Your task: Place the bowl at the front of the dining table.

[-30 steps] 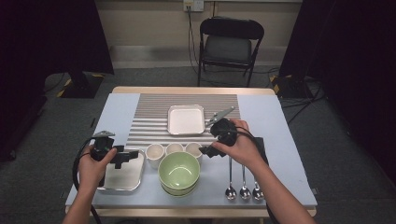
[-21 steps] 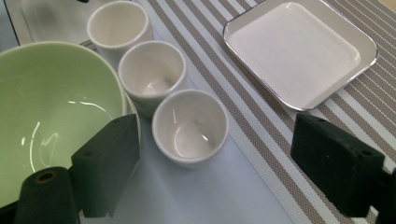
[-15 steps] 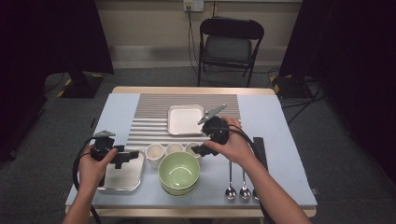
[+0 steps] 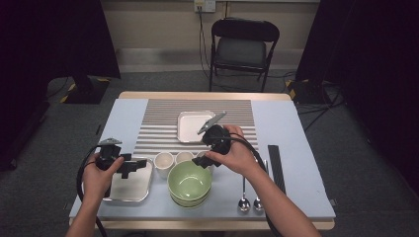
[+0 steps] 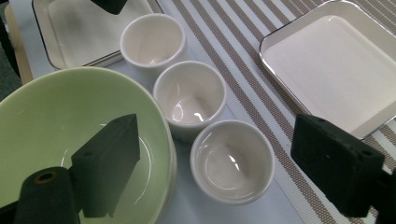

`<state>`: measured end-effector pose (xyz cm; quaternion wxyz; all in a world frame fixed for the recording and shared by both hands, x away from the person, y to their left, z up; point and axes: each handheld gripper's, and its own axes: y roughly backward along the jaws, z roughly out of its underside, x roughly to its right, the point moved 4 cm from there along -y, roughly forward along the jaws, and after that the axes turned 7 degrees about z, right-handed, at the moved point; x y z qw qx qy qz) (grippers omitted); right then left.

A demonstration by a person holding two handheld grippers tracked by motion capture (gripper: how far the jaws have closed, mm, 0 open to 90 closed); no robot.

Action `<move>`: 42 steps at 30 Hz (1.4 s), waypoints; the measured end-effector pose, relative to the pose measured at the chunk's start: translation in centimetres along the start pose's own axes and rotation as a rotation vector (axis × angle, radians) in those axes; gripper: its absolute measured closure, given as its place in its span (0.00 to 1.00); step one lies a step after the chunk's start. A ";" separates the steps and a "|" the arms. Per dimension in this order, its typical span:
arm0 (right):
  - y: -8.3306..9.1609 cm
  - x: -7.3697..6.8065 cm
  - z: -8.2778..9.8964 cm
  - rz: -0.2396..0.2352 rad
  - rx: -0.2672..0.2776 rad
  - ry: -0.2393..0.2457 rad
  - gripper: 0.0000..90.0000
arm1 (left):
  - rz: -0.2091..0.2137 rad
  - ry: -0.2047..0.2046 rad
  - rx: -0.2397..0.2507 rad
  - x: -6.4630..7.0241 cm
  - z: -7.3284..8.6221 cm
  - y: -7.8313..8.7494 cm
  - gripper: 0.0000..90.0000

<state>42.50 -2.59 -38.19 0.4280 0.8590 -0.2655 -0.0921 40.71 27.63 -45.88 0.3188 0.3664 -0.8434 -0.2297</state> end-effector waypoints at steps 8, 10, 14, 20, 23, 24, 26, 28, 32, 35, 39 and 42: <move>-0.9 -0.4 0.3 -0.016 -0.027 0.014 0.17 | -0.001 -0.003 -0.001 0.0 0.0 0.0 0.21; -1.0 -0.5 0.4 -0.015 -0.038 0.012 0.21 | 0.001 -0.001 0.000 0.1 0.0 0.0 0.21; -1.2 -0.7 0.4 -0.021 -0.037 0.011 0.32 | 0.001 -0.004 -0.005 0.1 0.0 0.0 0.21; -1.3 -1.1 0.6 -0.044 -0.043 0.023 0.52 | -0.001 -0.007 -0.006 0.1 0.0 0.0 0.21; -1.4 -1.4 0.8 -0.053 -0.054 0.027 0.60 | 0.000 -0.004 -0.001 0.2 -0.1 0.0 0.21; -1.5 -1.5 0.9 -0.061 -0.060 0.028 0.61 | -0.001 -0.005 -0.001 0.2 -0.1 0.0 0.21; -1.7 -1.7 1.1 -0.066 -0.075 0.032 0.66 | -0.001 -0.005 0.000 0.2 -0.1 0.0 0.21; -1.9 -1.8 1.2 -0.068 -0.086 0.031 0.72 | -0.003 -0.007 0.000 0.2 -0.1 0.0 0.21; -1.9 -1.9 1.4 -0.098 -0.110 0.016 0.82 | -0.003 -0.007 -0.002 0.2 -0.1 0.0 0.21; -2.0 -2.1 1.5 -0.112 -0.129 0.005 0.87 | -0.003 -0.007 0.000 0.2 -0.1 0.0 0.21; -2.1 -2.1 1.6 -0.105 -0.138 0.004 0.92 | -0.003 -0.008 -0.002 0.2 -0.1 0.0 0.21; -2.1 -2.1 1.7 -0.106 -0.136 -0.005 0.93 | 0.000 -0.007 -0.006 0.2 0.0 0.0 0.21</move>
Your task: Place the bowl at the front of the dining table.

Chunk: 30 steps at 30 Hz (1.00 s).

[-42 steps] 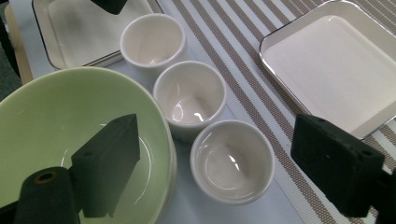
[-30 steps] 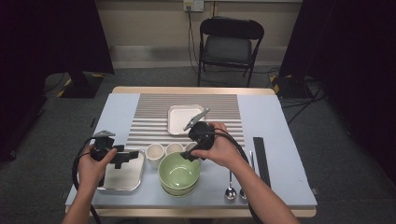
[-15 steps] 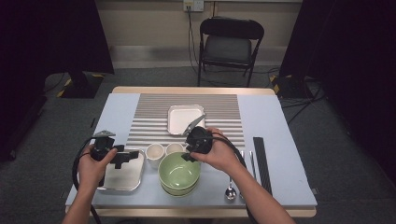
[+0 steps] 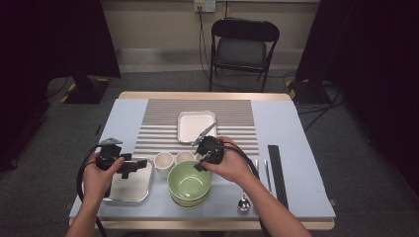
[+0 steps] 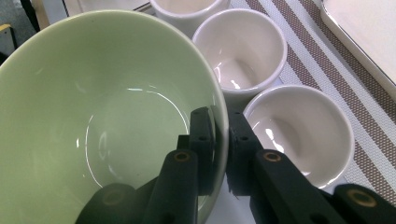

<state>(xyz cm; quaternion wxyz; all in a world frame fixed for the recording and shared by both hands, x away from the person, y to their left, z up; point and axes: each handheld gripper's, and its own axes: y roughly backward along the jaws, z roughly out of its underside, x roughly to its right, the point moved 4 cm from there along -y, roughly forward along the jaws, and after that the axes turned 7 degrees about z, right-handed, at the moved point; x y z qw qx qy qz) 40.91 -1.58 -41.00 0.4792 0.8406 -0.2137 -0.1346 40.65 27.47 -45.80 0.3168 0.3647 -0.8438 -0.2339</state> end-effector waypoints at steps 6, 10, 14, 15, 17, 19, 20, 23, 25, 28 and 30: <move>0.0 0.0 0.0 0.003 -0.002 -0.017 0.94 | -0.001 -0.003 0.002 0.0 0.0 0.0 0.21; 0.2 -0.1 -0.1 -0.007 0.007 -0.031 0.95 | -0.003 -0.001 0.005 0.1 -0.1 0.1 0.21; 0.4 -0.2 -0.2 0.003 0.006 -0.021 0.95 | -0.001 -0.004 -0.004 0.1 0.0 0.0 0.21; 0.4 -0.2 -0.2 0.003 0.003 -0.026 0.95 | 0.000 -0.005 -0.003 0.1 0.0 0.0 0.21; 0.4 -0.2 -0.3 0.002 -0.003 -0.029 0.95 | 0.000 -0.008 -0.004 0.1 0.0 0.0 0.21; 0.4 -0.2 -0.3 0.001 -0.009 -0.032 0.95 | -0.001 -0.006 -0.002 0.1 0.0 0.0 0.21; 0.4 -0.2 -0.4 0.000 -0.012 -0.032 0.95 | 0.001 -0.004 -0.002 0.1 0.0 0.0 0.21; 0.4 -0.2 -0.4 -0.003 -0.022 -0.032 0.95 | 0.001 -0.002 -0.001 0.0 0.0 0.0 0.21; 0.5 -0.1 -0.5 -0.008 -0.025 -0.028 0.95 | 0.001 -0.002 -0.002 0.0 0.0 0.0 0.21; 0.8 0.1 -0.7 -0.012 -0.020 -0.040 0.95 | -0.001 -0.009 -0.007 0.0 0.0 0.0 0.21; 1.1 0.2 -0.8 -0.025 -0.014 -0.051 0.95 | 0.004 -0.005 -0.006 0.0 0.0 0.0 0.21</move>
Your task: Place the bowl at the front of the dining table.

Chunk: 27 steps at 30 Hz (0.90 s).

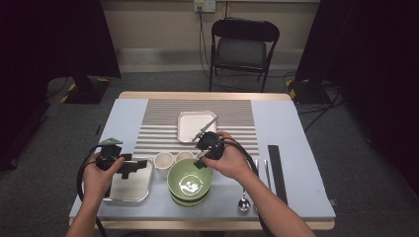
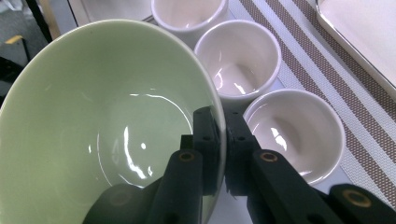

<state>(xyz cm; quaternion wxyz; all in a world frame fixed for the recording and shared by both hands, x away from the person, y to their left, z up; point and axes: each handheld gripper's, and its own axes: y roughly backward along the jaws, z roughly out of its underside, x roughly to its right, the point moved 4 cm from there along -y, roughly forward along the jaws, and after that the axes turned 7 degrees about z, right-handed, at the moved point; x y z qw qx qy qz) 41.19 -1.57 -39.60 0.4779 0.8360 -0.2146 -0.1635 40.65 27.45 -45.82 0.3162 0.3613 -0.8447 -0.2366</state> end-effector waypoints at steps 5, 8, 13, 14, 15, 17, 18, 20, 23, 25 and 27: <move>0.6 0.3 -0.3 -0.001 -0.002 -0.003 0.95 | 0.000 0.002 0.000 0.0 0.0 0.0 0.21; 0.9 0.4 -0.4 -0.012 -0.005 -0.017 0.95 | -0.003 0.005 0.007 0.0 0.0 0.1 0.21; 1.2 0.6 -0.5 -0.019 -0.010 -0.022 0.95 | -0.002 0.004 0.009 0.0 -0.1 0.2 0.21; 1.3 0.6 -0.6 -0.018 -0.012 -0.024 0.95 | -0.001 0.003 0.010 0.0 -0.1 0.2 0.21; 1.3 0.6 -0.6 -0.021 -0.015 -0.028 0.95 | -0.003 0.004 0.011 0.0 -0.1 0.3 0.21; 1.5 0.8 -0.7 -0.023 -0.017 -0.031 0.95 | -0.003 0.002 0.010 0.0 -0.1 0.3 0.21; 1.6 0.9 -0.7 -0.025 -0.015 -0.029 0.95 | -0.003 0.002 0.010 0.0 -0.1 0.3 0.21; 1.9 1.0 -0.7 -0.024 -0.016 -0.040 0.95 | -0.003 0.003 0.010 -0.1 -0.1 0.3 0.21; 2.1 1.4 -0.7 -0.025 -0.019 -0.053 0.95 | -0.005 0.003 0.006 0.0 0.0 0.1 0.21; 2.3 1.6 -0.7 -0.023 -0.021 -0.053 0.95 | -0.002 -0.001 -0.001 0.0 0.0 0.1 0.21; 2.4 1.8 -0.7 -0.017 -0.025 -0.059 0.95 | -0.003 0.001 0.002 0.0 0.0 0.1 0.21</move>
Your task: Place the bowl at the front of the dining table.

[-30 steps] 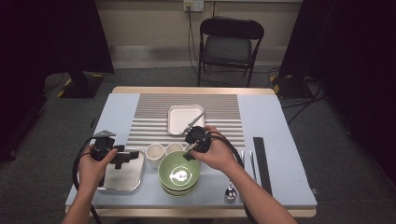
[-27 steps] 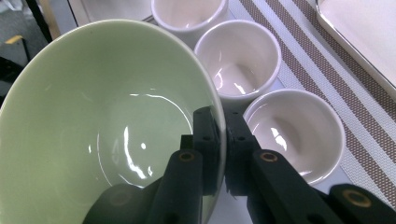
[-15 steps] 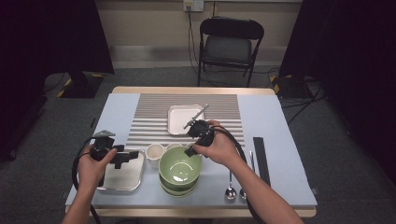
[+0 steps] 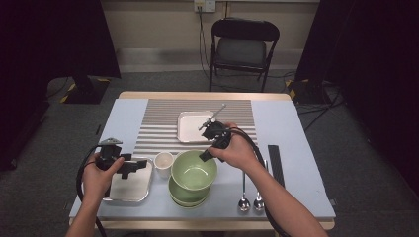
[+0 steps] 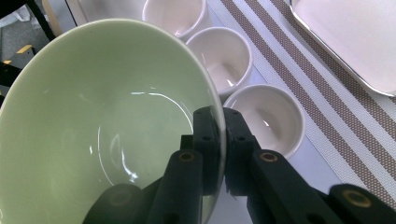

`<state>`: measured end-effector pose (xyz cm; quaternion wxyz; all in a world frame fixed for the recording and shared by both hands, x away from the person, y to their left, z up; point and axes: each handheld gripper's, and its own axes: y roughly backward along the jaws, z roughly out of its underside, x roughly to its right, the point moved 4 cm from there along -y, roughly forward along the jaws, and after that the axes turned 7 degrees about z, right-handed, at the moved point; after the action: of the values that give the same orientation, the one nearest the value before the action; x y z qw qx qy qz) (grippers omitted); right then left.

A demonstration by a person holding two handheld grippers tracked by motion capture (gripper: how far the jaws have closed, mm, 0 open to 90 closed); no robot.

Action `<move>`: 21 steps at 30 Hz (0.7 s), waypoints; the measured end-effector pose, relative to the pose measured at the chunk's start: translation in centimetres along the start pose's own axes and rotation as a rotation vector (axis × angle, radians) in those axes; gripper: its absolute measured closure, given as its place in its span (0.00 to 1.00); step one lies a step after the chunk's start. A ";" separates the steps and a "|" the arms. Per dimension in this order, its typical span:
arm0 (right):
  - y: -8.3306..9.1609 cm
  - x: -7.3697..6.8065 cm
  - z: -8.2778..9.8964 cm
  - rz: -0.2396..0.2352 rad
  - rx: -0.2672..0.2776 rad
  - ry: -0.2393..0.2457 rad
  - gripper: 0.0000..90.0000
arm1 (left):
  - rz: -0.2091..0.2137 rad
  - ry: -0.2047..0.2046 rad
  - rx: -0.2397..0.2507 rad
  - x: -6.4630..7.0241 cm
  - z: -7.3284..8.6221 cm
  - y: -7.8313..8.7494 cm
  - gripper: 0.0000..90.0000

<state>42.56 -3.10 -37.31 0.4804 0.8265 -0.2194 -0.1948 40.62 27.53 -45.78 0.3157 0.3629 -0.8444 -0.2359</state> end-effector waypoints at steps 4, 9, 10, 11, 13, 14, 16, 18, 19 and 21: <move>0.3 0.4 -0.1 -0.001 0.001 -0.009 0.95 | 0.000 0.004 0.004 0.0 0.0 0.1 0.21; 0.7 0.7 -0.2 -0.003 0.004 -0.027 0.95 | 0.001 0.004 0.003 -0.1 0.0 0.1 0.21; 0.8 0.8 -0.3 -0.005 0.003 -0.031 0.95 | 0.002 0.003 0.003 -0.1 0.0 0.0 0.21; 0.9 0.8 -0.3 -0.004 0.003 -0.032 0.95 | 0.002 0.005 0.003 -0.1 0.0 0.0 0.21; 1.0 1.0 -0.3 -0.001 0.002 -0.036 0.95 | 0.004 0.003 0.001 -0.1 0.0 0.0 0.21; 1.1 1.1 -0.4 -0.002 0.001 -0.038 0.95 | 0.002 0.004 0.002 -0.1 0.0 0.0 0.21; 1.2 1.3 -0.4 -0.002 -0.001 -0.046 0.95 | 0.003 0.003 0.000 -0.1 0.0 0.0 0.21; 1.3 1.5 -0.5 -0.011 0.002 -0.057 0.95 | 0.003 0.002 -0.001 -0.1 0.0 0.0 0.21; 1.3 1.6 -0.5 -0.009 0.000 -0.059 0.95 | 0.003 0.002 -0.001 -0.1 0.1 0.0 0.21; 1.3 1.7 -0.5 -0.003 -0.003 -0.060 0.95 | 0.003 0.002 -0.002 -0.1 0.1 0.0 0.21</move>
<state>44.04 -4.27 -36.07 0.4747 0.8199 -0.2322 -0.2203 40.63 27.61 -45.86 0.3176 0.3613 -0.8443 -0.2360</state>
